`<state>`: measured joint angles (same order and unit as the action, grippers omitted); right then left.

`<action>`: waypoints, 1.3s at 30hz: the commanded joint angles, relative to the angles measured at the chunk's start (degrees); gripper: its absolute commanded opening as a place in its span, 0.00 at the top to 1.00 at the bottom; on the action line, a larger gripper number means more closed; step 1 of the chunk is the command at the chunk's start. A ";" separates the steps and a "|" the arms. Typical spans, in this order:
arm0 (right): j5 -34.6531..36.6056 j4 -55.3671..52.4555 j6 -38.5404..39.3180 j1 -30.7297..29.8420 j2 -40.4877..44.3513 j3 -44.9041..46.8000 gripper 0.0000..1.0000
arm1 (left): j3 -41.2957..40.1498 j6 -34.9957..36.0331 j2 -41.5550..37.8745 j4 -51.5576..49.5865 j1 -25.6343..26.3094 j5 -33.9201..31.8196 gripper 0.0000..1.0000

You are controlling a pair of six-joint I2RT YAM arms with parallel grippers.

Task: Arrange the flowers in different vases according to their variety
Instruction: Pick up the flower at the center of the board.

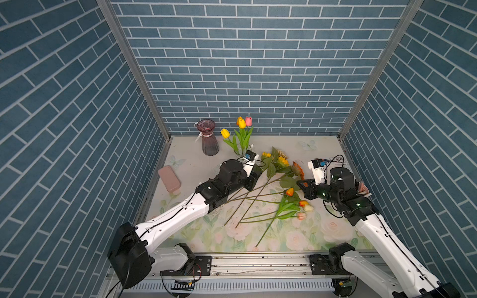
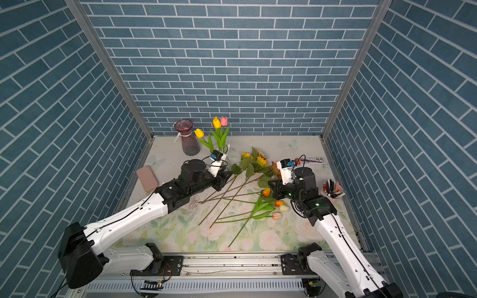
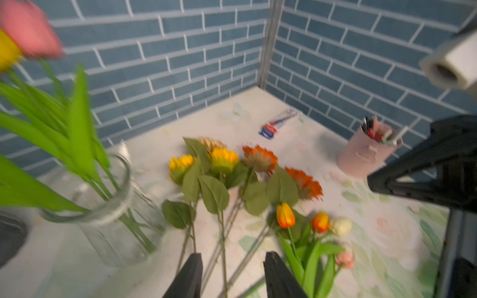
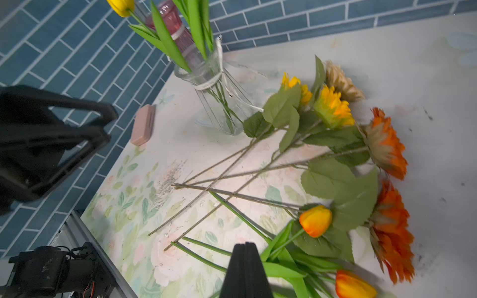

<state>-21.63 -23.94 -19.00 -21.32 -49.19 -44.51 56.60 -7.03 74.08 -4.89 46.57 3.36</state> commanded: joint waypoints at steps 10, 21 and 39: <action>5.28 -5.65 -4.86 -0.21 2.55 1.04 1.00 | 6.48 -6.60 21.14 -22.82 16.05 0.49 0.58; 5.37 -5.86 -4.03 -0.21 2.13 0.90 1.00 | 12.44 -9.75 30.79 -28.07 19.79 0.63 0.58; 5.19 -4.80 -2.98 -0.21 1.88 1.91 1.00 | 15.70 -11.87 38.55 -29.22 20.54 -2.75 0.75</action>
<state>-16.84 -28.73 -22.28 -21.32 -47.40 -43.24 72.05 -18.13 110.43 -32.67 66.67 2.11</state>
